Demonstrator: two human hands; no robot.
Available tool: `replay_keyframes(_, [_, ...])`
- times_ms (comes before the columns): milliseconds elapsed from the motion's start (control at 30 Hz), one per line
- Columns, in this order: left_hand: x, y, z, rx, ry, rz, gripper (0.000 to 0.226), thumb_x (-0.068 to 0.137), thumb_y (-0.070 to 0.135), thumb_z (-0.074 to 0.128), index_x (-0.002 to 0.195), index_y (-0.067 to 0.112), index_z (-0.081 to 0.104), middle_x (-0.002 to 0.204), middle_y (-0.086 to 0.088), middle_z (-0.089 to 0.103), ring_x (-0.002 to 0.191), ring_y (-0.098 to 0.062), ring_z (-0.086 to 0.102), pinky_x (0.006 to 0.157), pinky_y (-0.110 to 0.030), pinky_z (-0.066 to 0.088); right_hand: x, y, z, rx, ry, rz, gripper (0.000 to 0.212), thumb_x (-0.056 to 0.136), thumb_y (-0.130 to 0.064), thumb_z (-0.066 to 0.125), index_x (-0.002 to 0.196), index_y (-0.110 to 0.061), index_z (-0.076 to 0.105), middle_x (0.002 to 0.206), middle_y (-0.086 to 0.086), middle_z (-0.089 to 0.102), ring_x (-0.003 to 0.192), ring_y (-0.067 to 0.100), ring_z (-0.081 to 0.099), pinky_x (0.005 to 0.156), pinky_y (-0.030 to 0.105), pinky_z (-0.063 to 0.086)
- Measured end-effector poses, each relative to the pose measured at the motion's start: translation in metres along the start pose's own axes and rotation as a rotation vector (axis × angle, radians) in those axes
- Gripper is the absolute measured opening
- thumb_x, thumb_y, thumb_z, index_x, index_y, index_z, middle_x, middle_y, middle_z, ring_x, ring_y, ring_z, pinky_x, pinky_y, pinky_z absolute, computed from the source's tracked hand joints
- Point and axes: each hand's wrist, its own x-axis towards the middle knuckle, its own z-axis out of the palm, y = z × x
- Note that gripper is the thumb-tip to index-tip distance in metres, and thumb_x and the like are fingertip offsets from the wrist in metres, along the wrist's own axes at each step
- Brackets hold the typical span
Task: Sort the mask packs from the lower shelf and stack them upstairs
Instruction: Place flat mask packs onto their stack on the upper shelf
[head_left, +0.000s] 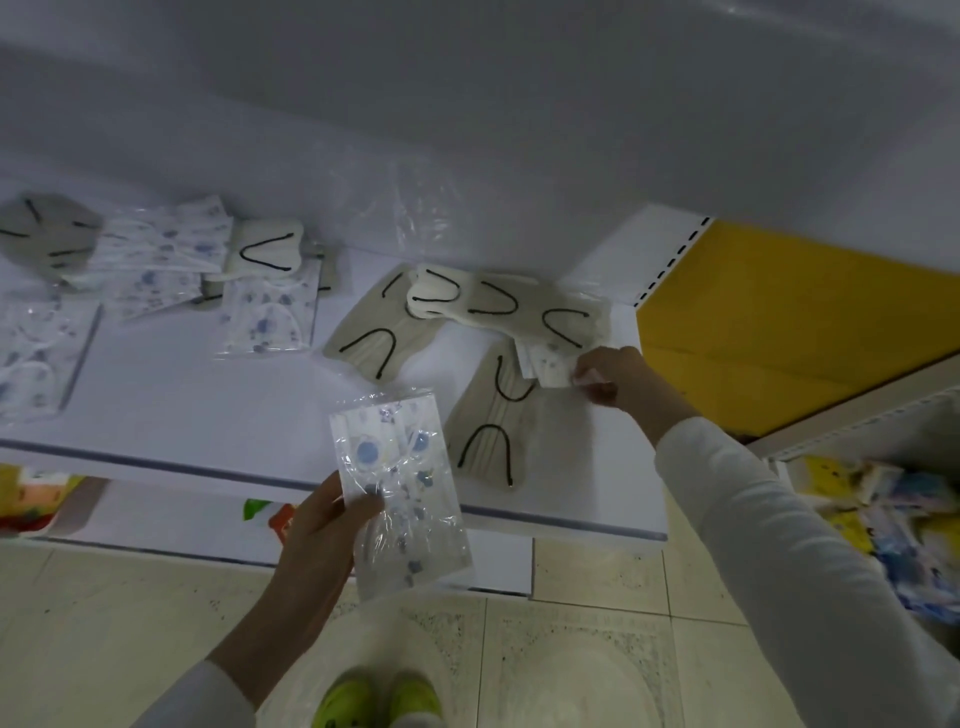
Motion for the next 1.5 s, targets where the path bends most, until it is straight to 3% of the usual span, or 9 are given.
replay_keyframes(233, [0.002,-0.001,0.003,-0.008,-0.002,-0.041,0.031,0.095,0.003,0.046,0.119,0.015,0.059,0.111,-0.010,0.069,0.101,-0.032,0.066,0.083,-0.054,0.054,-0.059,0.040,-0.019,0.292,-0.168,0.169,0.016,0.091,0.004,0.043,0.085,-0.005,0.054,0.077,0.015,0.056,0.063,0.022,0.055,0.056,0.028,0.046])
replay_keyframes(367, [0.004,-0.003,0.009,-0.022,-0.029,-0.059,0.033,0.094,0.000,0.045,0.119,0.019,0.056,0.114,-0.009,0.067,0.104,-0.030,0.064,0.078,-0.047,0.056,-0.099,0.082,-0.018,0.330,-0.260,0.211,0.009,0.088,0.004,0.054,0.094,-0.003,0.056,0.084,0.014,0.061,0.061,0.020,0.062,0.044,0.026,0.047])
replay_keyframes(533, [0.001,-0.004,0.023,-0.092,-0.023,-0.109,0.031,0.096,0.000,0.041,0.104,0.025,0.057,0.104,-0.006,0.068,0.093,-0.025,0.067,0.061,-0.032,0.058,-0.150,0.106,0.004,0.328,-0.425,0.019,0.021,0.088,-0.003,0.059,0.109,-0.003,0.062,0.087,0.006,0.071,0.075,0.016,0.065,0.062,0.028,0.049])
replay_keyframes(700, [-0.003,0.003,0.031,-0.190,0.050,-0.117,0.023,0.095,0.006,0.046,0.105,0.017,0.063,0.094,-0.009,0.072,0.076,-0.021,0.071,0.055,-0.032,0.056,-0.174,0.097,0.035,0.131,-0.508,-0.183,0.019,0.092,-0.007,0.057,0.111,-0.008,0.061,0.089,0.004,0.072,0.073,0.014,0.065,0.060,0.023,0.048])
replay_keyframes(867, [-0.006,0.013,0.028,-0.286,0.109,-0.149,0.030,0.094,0.034,0.051,0.112,0.013,0.063,0.104,-0.015,0.070,0.093,-0.030,0.068,0.072,-0.042,0.057,-0.182,0.089,0.068,-0.288,-0.448,-0.411,0.011,0.095,-0.014,0.051,0.106,-0.012,0.055,0.084,-0.002,0.061,0.064,0.004,0.057,0.055,0.014,0.045])
replay_keyframes(1000, [-0.009,0.018,0.002,-0.137,0.191,-0.036,0.049,0.071,0.025,0.074,0.117,0.019,0.060,0.107,-0.008,0.070,0.096,-0.030,0.067,0.084,-0.053,0.054,-0.188,0.075,0.100,-0.667,-0.478,-0.581,0.025,0.095,-0.034,0.050,0.106,-0.011,0.053,0.089,0.006,0.062,0.073,0.016,0.056,0.066,0.034,0.048])
replay_keyframes(1167, [-0.004,0.026,-0.051,-0.133,0.288,0.031,0.041,0.077,0.007,0.070,0.117,0.014,0.060,0.105,-0.010,0.070,0.095,-0.030,0.067,0.083,-0.051,0.055,-0.192,0.022,0.144,-0.764,-0.433,-0.745,0.042,0.096,-0.044,0.046,0.064,-0.017,0.055,0.059,-0.004,0.056,0.058,0.013,0.055,0.059,0.025,0.042])
replay_keyframes(1300, [0.002,0.034,-0.104,-0.186,0.349,0.050,0.038,0.084,0.002,0.064,0.120,0.012,0.058,0.108,-0.011,0.068,0.094,-0.028,0.067,0.081,-0.045,0.055,-0.147,-0.030,0.207,-0.595,-0.194,-0.827,0.034,0.097,-0.020,0.047,0.078,0.003,0.063,0.075,0.013,0.064,0.069,0.025,0.058,0.068,0.033,0.045])
replay_keyframes(1500, [0.001,0.046,-0.184,-0.192,0.317,0.058,0.032,0.087,0.002,0.059,0.110,0.024,0.060,0.105,-0.007,0.071,0.093,-0.028,0.068,0.078,-0.045,0.056,-0.095,-0.079,0.310,-0.848,0.036,-0.810,0.024,0.098,-0.008,0.035,0.097,-0.005,0.059,0.112,0.018,0.060,0.104,0.028,0.056,0.084,0.028,0.038])
